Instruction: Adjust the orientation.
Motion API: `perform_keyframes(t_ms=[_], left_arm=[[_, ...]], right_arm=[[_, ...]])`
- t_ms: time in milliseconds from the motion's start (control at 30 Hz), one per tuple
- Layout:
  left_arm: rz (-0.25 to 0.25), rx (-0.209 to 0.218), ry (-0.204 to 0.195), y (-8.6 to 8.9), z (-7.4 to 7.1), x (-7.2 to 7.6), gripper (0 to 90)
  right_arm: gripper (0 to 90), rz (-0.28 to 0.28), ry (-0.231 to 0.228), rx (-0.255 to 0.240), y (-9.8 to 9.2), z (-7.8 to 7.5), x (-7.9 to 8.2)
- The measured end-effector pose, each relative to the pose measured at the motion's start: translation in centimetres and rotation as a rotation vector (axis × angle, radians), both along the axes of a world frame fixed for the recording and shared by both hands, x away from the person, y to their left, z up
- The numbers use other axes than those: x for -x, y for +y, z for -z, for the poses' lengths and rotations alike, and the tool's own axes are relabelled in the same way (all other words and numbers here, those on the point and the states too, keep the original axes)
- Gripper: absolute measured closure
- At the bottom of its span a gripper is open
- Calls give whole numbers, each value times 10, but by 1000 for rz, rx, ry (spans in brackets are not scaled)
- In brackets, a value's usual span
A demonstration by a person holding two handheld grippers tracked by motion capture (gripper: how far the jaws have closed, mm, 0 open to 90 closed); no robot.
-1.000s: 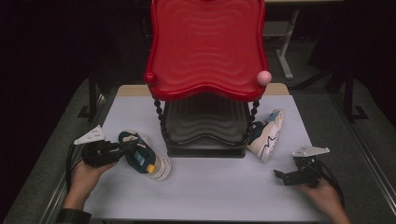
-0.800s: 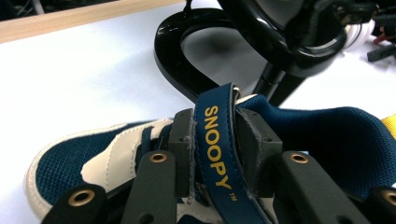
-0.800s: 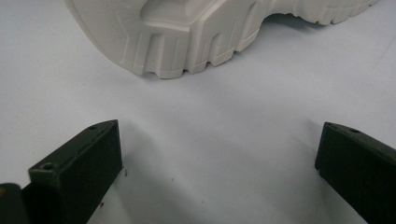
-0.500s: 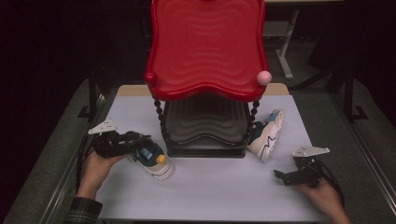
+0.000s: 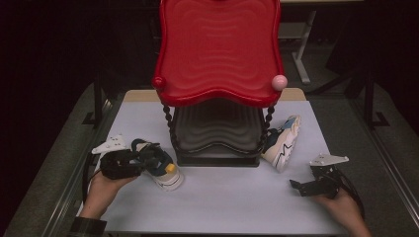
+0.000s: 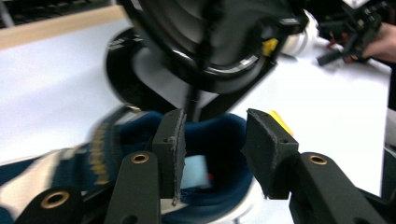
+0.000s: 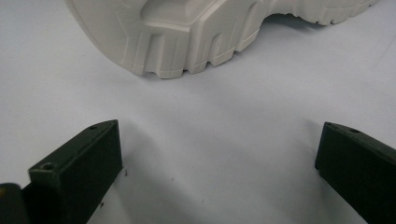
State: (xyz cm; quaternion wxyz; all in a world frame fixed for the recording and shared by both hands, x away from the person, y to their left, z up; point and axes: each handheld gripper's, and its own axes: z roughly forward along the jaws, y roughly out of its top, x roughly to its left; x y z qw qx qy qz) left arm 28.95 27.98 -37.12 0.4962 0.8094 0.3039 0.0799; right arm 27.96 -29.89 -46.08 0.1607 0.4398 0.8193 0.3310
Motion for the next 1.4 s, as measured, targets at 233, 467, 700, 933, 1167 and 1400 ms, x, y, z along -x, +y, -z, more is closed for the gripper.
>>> perform_keyframes(t_ms=[233,467,700,933,1167,1400], left_arm=[[47,-29,38,-20,15,-2,619],[57,-52,44,-19,12,0,727],[100,-61,49,-3,7,17,752],[128,-74,54,20,5,38,740],[138,-25,81,36,4,45,692],[119,5,26,42,-16,34,657]], right_arm=[[0,0,0,0,0,0,0],[0,0,0,-1,0,0,0],[0,0,0,0,0,0,0],[0,0,0,0,0,0,0],[0,0,0,0,0,0,0],[0,0,-1,0,0,0,0]])
